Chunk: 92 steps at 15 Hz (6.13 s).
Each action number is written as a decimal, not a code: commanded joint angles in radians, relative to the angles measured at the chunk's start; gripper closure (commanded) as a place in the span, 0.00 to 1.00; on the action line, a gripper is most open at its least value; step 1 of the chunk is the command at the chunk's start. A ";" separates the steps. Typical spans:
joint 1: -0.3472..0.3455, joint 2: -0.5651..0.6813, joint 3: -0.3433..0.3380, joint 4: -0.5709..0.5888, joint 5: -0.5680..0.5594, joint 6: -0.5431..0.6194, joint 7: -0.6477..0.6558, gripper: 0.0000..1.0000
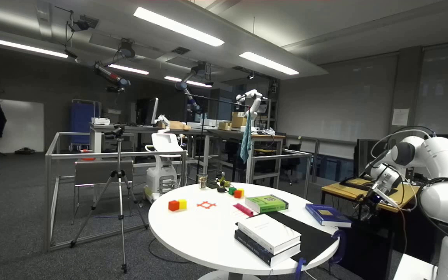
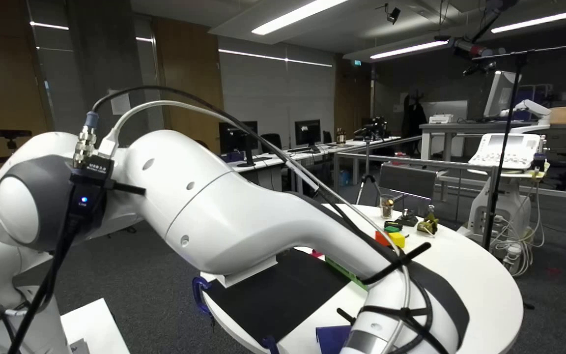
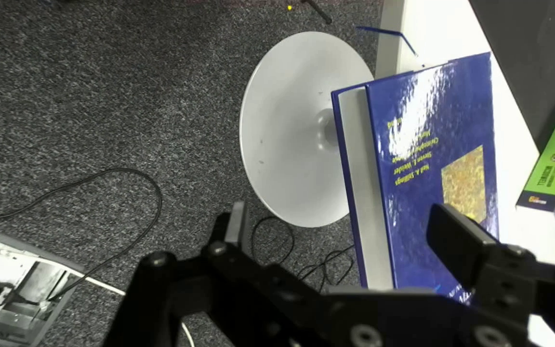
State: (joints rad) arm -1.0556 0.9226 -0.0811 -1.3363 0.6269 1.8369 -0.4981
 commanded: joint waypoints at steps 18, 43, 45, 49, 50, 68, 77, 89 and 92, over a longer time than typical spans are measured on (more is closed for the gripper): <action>-0.065 -0.035 0.035 -0.193 0.382 0.013 -0.300 0.00; -0.074 0.099 0.041 -0.052 0.480 -0.006 -0.302 0.00; -0.078 0.115 0.041 -0.039 0.483 -0.013 -0.301 0.00; -0.090 0.148 0.049 -0.012 0.492 -0.041 -0.301 0.00; -0.096 0.157 0.053 -0.004 0.499 -0.056 -0.303 0.00; -0.142 0.339 0.063 0.189 0.605 -0.283 -0.294 0.00; -0.145 0.407 0.070 0.256 0.631 -0.328 -0.298 0.00; -0.136 0.434 0.083 0.258 0.625 -0.343 -0.297 0.00; -0.137 0.437 0.084 0.261 0.625 -0.363 -0.293 0.00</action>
State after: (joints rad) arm -1.1799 1.3431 -0.0084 -1.1116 1.2424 1.5269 -0.8091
